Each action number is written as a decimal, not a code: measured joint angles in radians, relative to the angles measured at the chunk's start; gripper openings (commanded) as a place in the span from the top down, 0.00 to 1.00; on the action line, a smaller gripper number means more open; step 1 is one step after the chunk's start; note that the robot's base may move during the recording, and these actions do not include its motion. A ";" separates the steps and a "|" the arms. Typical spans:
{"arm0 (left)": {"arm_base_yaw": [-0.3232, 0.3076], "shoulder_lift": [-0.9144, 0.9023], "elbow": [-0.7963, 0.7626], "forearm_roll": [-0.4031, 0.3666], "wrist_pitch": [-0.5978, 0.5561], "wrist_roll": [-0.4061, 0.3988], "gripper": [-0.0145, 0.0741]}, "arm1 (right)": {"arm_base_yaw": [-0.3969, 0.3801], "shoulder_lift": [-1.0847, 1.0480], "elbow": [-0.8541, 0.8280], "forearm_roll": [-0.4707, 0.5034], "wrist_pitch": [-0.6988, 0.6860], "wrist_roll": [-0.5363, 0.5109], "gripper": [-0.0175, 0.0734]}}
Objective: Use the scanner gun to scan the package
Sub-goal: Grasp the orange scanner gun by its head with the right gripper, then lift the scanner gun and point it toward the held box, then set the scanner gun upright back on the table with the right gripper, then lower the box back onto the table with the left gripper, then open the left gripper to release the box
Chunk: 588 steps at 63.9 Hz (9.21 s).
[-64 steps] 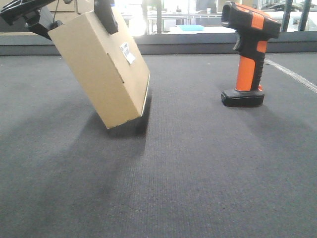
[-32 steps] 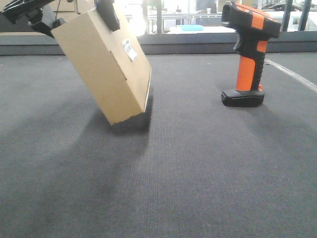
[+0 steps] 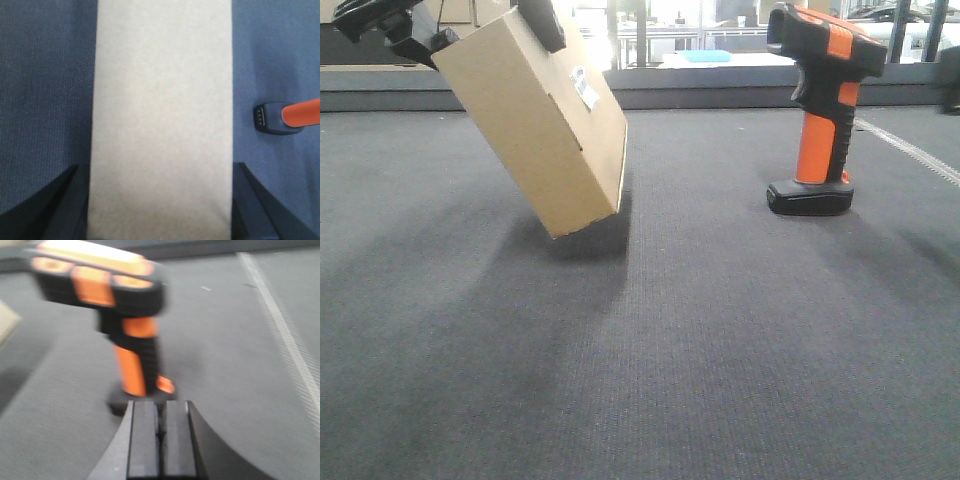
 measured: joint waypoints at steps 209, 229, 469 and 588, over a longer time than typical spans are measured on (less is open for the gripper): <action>0.000 0.018 0.004 -0.112 -0.036 0.000 0.96 | 0.105 0.440 -0.434 0.235 -0.145 -0.326 0.99; 0.015 0.018 0.004 -0.118 -0.047 -0.002 0.96 | 0.105 0.395 -0.434 0.312 -0.125 -0.564 0.99; 0.293 0.018 -0.115 0.134 0.248 0.353 0.96 | -0.144 0.216 0.067 -0.140 -0.378 0.257 0.19; 0.424 -0.270 -0.058 0.188 0.277 0.444 0.57 | -0.144 -0.042 0.074 -0.197 -0.252 0.257 0.19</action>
